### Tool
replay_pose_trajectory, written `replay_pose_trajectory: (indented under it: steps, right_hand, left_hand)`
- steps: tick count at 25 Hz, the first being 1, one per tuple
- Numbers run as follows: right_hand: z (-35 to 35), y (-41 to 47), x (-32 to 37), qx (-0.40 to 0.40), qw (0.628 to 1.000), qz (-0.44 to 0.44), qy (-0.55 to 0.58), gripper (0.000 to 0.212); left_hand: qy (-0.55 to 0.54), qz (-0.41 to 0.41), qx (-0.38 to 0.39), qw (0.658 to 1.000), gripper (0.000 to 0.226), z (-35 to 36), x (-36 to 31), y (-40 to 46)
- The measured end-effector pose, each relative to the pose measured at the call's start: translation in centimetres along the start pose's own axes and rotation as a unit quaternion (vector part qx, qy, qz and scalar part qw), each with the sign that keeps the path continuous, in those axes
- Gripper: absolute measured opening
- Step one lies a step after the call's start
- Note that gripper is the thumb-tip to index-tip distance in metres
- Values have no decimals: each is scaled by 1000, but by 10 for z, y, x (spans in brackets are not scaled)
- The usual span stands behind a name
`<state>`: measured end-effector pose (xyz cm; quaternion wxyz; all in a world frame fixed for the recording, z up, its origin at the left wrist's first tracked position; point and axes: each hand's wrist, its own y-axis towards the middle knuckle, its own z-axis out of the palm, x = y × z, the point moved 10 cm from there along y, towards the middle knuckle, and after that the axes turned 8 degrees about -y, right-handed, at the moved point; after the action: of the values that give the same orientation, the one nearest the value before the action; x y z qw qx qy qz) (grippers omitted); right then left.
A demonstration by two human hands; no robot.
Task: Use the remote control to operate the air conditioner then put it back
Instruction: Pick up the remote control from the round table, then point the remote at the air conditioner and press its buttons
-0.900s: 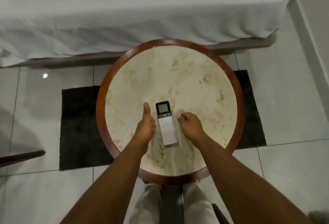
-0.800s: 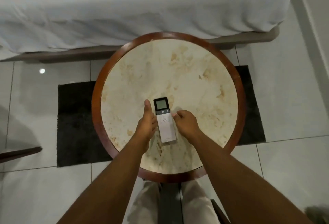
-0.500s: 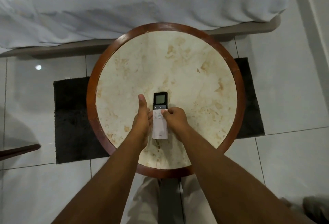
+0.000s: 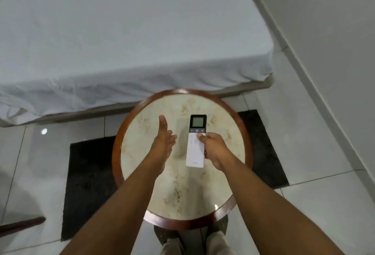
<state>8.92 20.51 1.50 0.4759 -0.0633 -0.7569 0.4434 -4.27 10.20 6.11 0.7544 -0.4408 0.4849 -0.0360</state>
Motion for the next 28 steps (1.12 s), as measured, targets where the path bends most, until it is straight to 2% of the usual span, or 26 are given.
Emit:
replay_pose_trajectory:
  steps: [5, 9, 10, 13, 16, 18, 20, 24, 28]
  right_hand:
    - [-62, -57, 86, -46, 994, -62, 81, 18]
    - [-124, -124, 167, -111, 976, -139, 124, 18]
    - [-141, -141, 184, -131, 971, -157, 125, 19]
    - [-189, -197, 235, -177, 954, -208, 124, 22]
    - [-232, -256, 281, -217, 932, -257, 134, 21]
    - [-256, -293, 306, -242, 920, -281, 129, 24]
    - [-284, -333, 330, -269, 900, -316, 136, 25]
    - [-333, -410, 367, -324, 860, -369, 138, 24]
    - [-378, -491, 397, -379, 815, -412, 147, 23]
  left_hand:
    - [91, 82, -16, 992, 112, 8, -94, -49]
    - [189, 167, 22, 967, 97, 59, -183, -96]
    - [207, 196, 28, 958, 97, 75, -206, -107]
    - [256, 278, 47, 925, 125, 126, -269, -140]
    - [281, 357, 73, 888, 127, 176, -326, -182]
    - [303, 426, 71, 850, 122, 207, -362, -211]
    - [333, 503, 56, 795, 121, 237, -397, -245]
    - [397, 641, -1, 657, 127, 292, -455, -314]
    - [407, 738, -58, 535, 127, 338, -500, -393]
